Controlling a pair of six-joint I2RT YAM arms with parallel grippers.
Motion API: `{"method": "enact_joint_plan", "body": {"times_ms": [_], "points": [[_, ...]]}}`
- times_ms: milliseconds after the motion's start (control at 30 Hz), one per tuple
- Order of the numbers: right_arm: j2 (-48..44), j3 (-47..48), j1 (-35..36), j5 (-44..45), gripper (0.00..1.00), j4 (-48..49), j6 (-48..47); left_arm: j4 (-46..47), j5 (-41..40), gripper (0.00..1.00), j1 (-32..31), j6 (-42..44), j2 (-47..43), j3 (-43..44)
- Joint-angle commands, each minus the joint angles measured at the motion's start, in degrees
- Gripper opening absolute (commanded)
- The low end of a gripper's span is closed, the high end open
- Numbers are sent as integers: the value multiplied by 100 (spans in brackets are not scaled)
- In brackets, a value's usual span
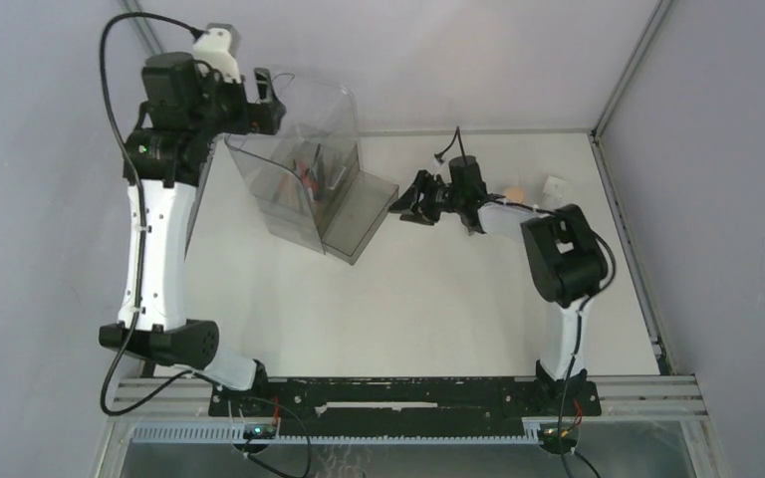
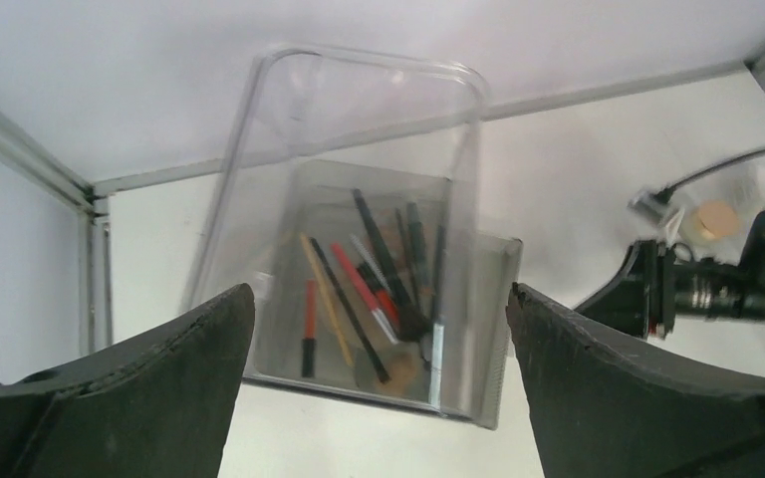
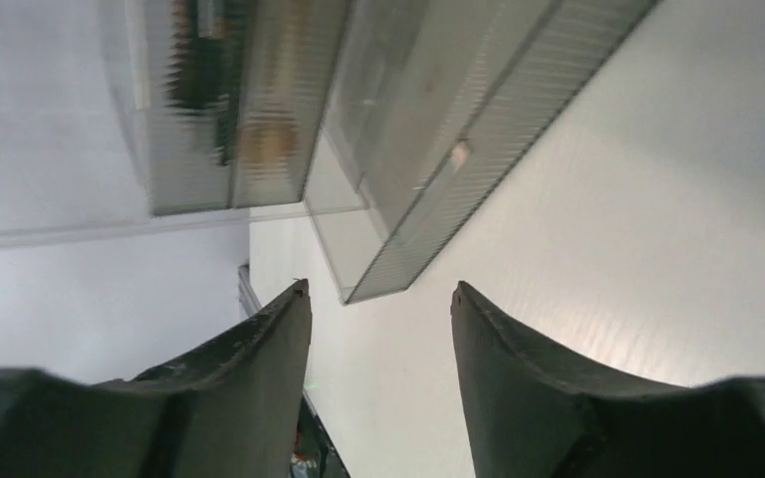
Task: Organize the makeup
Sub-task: Open the drawer in the storage box.
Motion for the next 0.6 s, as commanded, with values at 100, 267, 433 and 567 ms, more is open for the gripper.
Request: {"method": "enact_joint_plan", "body": {"times_ms": [100,267,433,567], "points": [[-2725,-933,-164,1934,88,-1929,-2078,444,-1648,100,-2099,-382,-793,-1853],[-4748,-1719,-906,2939,100,-2994,-2347,902,-2585,100,-3388,-1006,-238,-2684],[-6439,-2420,-2321,2548,100,-3588,-2279,1272,-3225,83,-3744,-1427,636,-2877],[-7190,-2541,-2929,2451,100,-4055,-2478,1480,-3840,75,-3965,-1713,1446,-2725]]}}
